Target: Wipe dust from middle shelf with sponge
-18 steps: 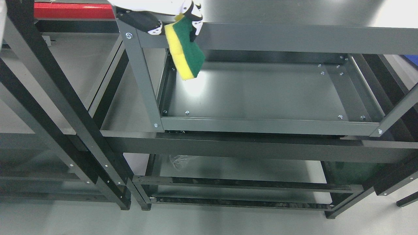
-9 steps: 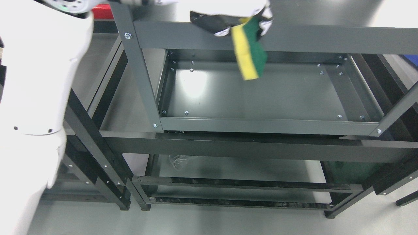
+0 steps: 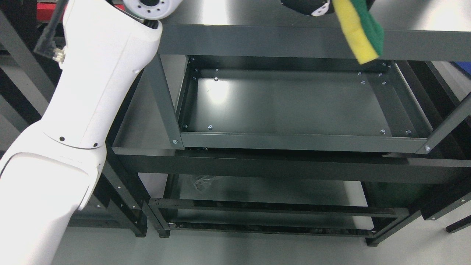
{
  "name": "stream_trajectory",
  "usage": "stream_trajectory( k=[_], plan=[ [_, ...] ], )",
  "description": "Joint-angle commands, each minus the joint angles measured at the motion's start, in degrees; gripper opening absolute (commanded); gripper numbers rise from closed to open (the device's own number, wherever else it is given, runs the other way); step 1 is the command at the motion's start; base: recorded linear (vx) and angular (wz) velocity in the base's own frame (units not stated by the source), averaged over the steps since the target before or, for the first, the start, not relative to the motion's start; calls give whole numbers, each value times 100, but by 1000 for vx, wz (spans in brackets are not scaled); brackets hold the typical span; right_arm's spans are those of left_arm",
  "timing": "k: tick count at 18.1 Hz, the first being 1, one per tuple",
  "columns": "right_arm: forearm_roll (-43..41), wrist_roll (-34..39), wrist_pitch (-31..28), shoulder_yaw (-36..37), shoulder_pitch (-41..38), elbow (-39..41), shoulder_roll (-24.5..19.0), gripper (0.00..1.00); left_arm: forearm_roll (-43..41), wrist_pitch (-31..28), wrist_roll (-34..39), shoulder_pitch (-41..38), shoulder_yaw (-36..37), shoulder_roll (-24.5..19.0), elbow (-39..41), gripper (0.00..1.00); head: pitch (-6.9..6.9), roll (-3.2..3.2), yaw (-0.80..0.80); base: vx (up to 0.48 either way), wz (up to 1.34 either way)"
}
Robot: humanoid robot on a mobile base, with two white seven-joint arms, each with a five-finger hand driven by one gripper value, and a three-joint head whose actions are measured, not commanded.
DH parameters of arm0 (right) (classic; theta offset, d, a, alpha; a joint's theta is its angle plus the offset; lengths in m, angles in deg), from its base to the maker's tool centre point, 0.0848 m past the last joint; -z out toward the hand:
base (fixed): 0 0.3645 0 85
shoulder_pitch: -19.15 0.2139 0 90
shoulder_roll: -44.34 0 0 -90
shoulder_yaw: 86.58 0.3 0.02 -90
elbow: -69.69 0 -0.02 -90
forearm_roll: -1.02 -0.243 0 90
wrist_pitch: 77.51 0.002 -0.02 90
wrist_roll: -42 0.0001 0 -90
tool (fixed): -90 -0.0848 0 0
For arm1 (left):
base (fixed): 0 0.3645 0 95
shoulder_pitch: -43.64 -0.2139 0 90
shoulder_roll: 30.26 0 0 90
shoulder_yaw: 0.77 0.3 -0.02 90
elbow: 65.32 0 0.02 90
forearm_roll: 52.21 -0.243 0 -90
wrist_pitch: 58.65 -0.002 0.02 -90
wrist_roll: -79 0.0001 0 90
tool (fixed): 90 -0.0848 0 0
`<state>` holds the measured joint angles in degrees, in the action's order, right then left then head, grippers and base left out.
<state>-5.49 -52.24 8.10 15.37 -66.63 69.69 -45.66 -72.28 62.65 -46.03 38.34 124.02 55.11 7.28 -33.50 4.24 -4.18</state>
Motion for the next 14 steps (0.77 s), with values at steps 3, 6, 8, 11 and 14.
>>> stream_trajectory(
  k=[3,6,8,11,14],
  plan=[
    [0,2,0,0,0,100,100,100,1039,-608,136,205,1935,363,-633,8,0,0,0,0,0],
    [0,2,0,0,0,100,100,100,1548,-652,136,205,2136,363,-721,9,0,0,0,0,0],
    [0,2,0,0,0,100,100,100,1944,-739,145,205,2347,363,-808,9,0,0,0,0,0],
    [0,2,0,-8,0,100,100,100,2523,-810,206,188,2541,363,-940,9,0,0,0,0,0],
    [0,2,0,0,0,100,100,100,3715,-802,303,170,2506,363,-932,9,0,0,0,0,0]
  ],
)
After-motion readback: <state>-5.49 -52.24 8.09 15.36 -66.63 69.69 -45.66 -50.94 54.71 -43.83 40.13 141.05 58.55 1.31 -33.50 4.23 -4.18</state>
